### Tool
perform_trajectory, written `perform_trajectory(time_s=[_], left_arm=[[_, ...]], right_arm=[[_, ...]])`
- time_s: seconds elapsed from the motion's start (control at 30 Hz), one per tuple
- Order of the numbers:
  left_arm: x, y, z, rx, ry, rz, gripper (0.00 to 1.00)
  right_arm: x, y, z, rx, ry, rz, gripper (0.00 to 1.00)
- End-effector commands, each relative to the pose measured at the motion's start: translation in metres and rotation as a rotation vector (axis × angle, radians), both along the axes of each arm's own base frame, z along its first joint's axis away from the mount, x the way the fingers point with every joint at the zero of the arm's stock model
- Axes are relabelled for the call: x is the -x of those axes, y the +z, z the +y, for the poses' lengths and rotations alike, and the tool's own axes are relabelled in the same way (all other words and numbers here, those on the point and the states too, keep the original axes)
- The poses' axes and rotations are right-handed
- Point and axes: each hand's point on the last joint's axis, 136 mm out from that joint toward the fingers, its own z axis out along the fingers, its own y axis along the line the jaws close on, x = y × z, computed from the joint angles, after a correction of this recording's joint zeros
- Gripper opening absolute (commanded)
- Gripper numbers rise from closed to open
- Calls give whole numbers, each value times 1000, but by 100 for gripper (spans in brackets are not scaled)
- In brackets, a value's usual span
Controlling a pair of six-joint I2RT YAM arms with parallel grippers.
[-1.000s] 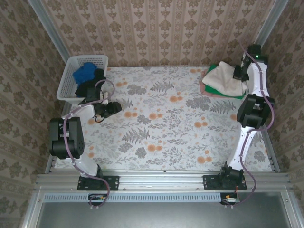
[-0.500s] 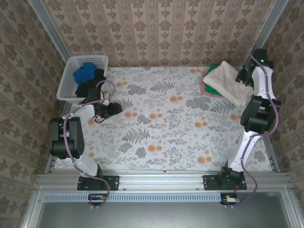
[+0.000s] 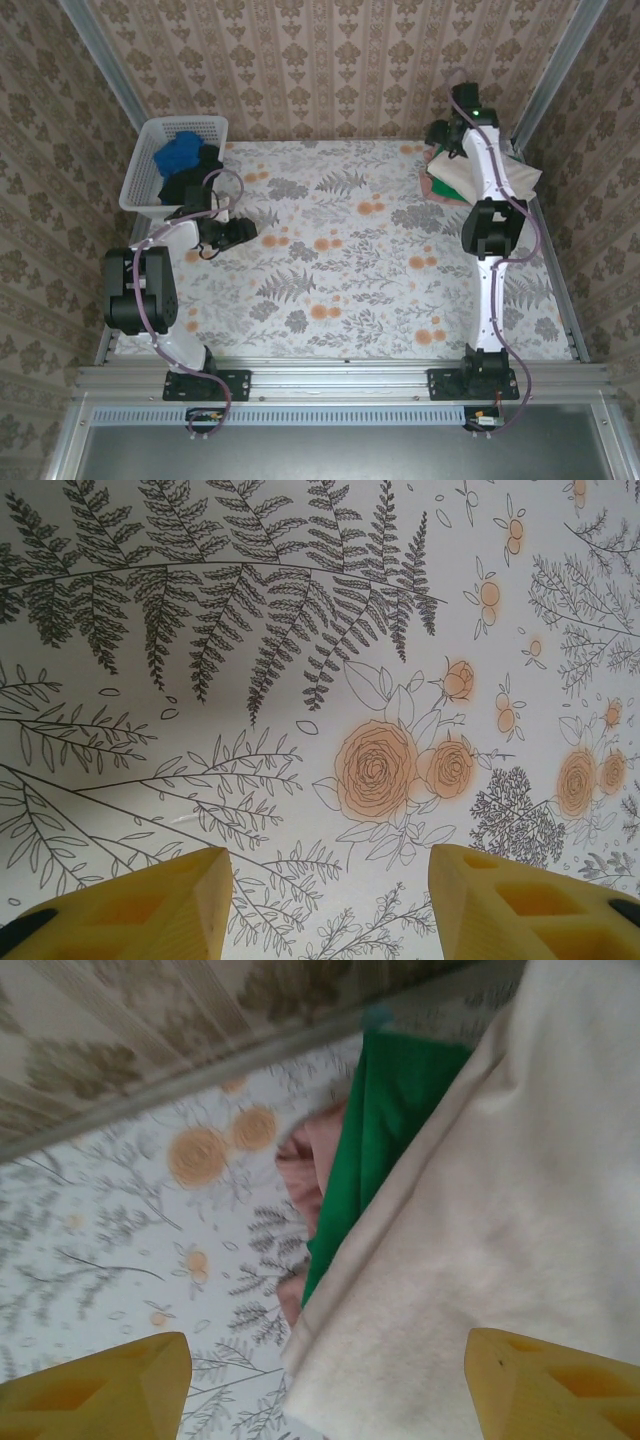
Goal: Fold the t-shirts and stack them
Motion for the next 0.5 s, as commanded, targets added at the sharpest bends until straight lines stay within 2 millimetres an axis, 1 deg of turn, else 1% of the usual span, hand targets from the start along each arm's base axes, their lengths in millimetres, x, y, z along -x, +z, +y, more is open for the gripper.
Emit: perform_trajectory(time_s=[0.0,0.1,0.17,0.2,0.27,0.43,0.47], left_arm=[[5,0,1,8,-28,2,56],[5,-1,1,14,-33,12,56],[5,-2,1,17,-34,11,56],[5,-3,1,17,-35,13,56],[3,-2,0,22,-35,10,56],[2,-2,-1,29,-39,11,56],[2,-2,0,28,-38,15,55]], right_arm=[[19,-20,3,79,-16,116,74],[20,-33,6,103,34,151,72],[23,-39,9,126,78,176,68],[24,-42,11,135,98,187,65],[29,-47,12,157,126,217,52],[38,-59,11,188,190,278,44],[39,-61,9,203,195,290,44]])
